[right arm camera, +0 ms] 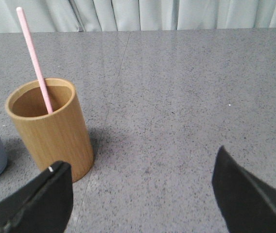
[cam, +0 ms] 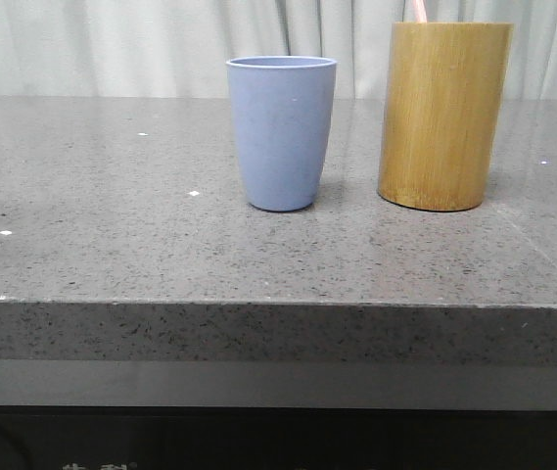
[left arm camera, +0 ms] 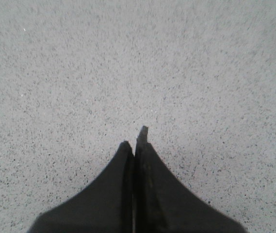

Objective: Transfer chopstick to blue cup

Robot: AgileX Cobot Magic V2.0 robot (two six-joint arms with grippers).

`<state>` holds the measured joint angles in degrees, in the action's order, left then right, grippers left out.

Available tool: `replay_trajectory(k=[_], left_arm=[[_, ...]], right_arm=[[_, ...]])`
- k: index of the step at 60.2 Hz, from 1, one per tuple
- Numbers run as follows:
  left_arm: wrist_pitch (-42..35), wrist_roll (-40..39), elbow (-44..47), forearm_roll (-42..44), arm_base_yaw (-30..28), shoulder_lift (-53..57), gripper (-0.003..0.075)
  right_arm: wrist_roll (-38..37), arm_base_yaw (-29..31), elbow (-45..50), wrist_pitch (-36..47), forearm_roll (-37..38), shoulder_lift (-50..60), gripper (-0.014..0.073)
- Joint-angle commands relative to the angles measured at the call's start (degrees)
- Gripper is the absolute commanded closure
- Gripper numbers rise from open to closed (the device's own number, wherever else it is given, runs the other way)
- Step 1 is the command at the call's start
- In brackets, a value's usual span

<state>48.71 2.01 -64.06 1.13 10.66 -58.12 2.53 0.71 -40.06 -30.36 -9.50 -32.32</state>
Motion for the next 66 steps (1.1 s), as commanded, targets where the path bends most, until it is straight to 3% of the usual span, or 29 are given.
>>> replay_trajectory(k=[1, 10, 21, 34, 55, 66], left_arm=[[-12.2, -0.56, 6.79, -1.13, -0.12, 8.04, 0.0739], [-20.14, -0.56, 20.37, -1.84, -0.12, 21.69, 0.0739], [-20.37, -0.56, 30.13, -1.84, -0.12, 36.55, 0.0739], [-20.37, -0.56, 35.24, -1.84, -0.12, 48.91, 0.0739], [-20.48, -0.56, 35.9, -1.84, -0.12, 51.82, 0.0739], [-20.48, -0.56, 35.9, -1.84, -0.12, 51.82, 0.0739]], right_arm=[[0.17, 0.15, -3.1, 6.73, -0.16, -3.73, -0.0007], [0.17, -0.64, -5.6, 9.18, -0.16, -9.64, -0.0007], [0.22, -5.71, -9.75, 13.58, -0.1, -17.19, -0.0007], [0.22, -13.4, -16.75, 19.6, 0.15, -29.09, -0.0007], [0.22, -19.77, -32.7, 20.01, 2.56, -48.4, -0.0007], [0.22, -20.03, -37.01, 19.92, 3.64, -53.59, 0.0004]])
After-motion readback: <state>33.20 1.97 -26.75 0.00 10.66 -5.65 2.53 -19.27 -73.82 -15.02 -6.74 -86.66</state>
